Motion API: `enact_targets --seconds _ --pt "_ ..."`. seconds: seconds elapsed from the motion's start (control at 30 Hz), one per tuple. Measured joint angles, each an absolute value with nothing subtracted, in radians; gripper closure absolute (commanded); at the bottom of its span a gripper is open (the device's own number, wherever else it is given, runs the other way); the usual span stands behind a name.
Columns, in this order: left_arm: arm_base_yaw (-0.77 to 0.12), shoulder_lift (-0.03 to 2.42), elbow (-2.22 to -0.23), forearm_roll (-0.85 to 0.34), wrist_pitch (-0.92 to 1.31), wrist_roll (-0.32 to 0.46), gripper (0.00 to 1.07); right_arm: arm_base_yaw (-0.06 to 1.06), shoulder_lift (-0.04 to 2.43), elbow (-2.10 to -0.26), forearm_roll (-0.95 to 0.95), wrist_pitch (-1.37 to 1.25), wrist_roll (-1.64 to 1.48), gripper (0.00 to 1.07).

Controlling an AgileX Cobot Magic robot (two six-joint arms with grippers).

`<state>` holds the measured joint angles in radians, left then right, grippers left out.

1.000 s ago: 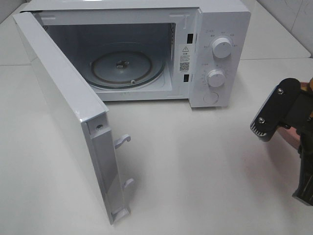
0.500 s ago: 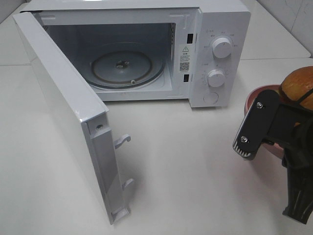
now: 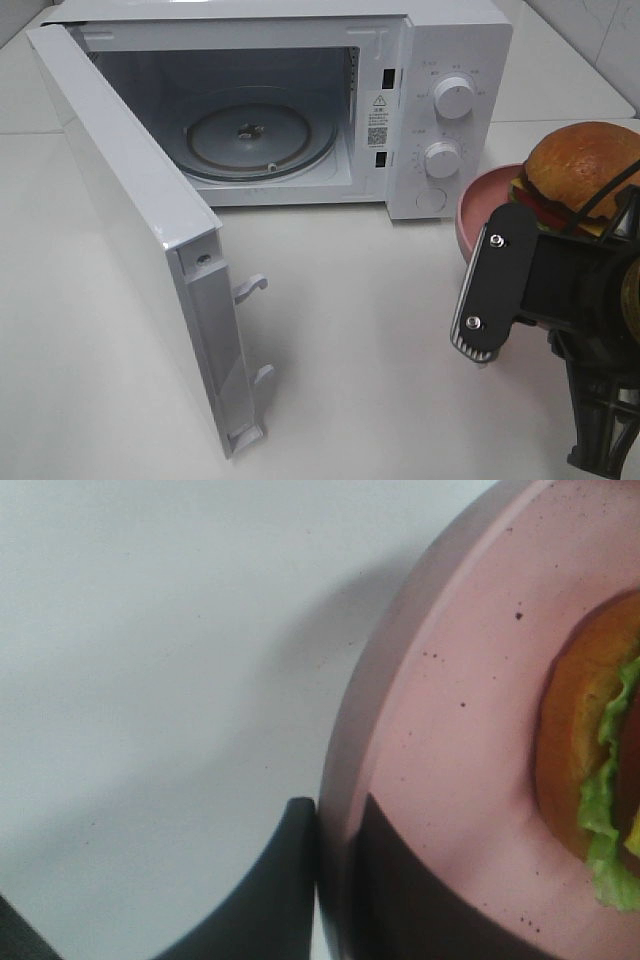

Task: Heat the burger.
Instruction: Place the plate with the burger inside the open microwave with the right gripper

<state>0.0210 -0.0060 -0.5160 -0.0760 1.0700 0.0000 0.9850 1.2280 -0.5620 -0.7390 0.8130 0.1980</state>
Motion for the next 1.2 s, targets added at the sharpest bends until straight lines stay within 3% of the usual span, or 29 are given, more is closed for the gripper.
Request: enact_targets --seconds 1.2 --pt "0.021 -0.006 -0.516 -0.076 1.070 0.000 0.14 1.000 1.229 -0.559 -0.798 0.642 -0.116 1.04"
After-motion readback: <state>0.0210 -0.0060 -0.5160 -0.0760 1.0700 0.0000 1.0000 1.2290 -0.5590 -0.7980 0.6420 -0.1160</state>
